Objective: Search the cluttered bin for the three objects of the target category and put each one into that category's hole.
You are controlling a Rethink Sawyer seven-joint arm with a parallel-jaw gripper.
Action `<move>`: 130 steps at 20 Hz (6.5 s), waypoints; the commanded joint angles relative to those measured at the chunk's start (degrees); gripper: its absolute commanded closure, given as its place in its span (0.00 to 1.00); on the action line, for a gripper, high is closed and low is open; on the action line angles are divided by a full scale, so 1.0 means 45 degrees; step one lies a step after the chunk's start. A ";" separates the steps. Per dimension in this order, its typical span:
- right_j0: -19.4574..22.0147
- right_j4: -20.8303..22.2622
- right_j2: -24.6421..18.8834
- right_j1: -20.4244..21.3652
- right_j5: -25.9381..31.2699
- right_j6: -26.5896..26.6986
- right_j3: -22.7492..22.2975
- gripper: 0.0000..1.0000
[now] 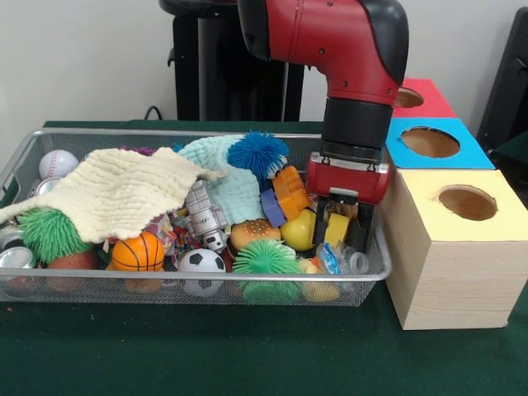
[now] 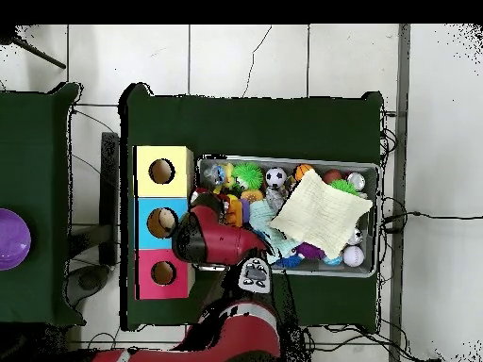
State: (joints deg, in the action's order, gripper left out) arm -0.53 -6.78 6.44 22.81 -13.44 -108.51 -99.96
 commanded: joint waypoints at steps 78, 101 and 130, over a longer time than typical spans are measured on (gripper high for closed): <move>0.3067 0.2342 -0.4468 -0.1082 -0.0713 -0.1958 0.0555 0.00; 0.1946 0.1172 -0.3291 -0.0003 0.2507 -0.1440 0.0339 1.00; -0.1940 0.0677 0.1933 0.2202 0.6628 -0.2139 0.1467 1.00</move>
State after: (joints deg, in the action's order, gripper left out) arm -3.92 -2.71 6.32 33.07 7.19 -108.51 -97.80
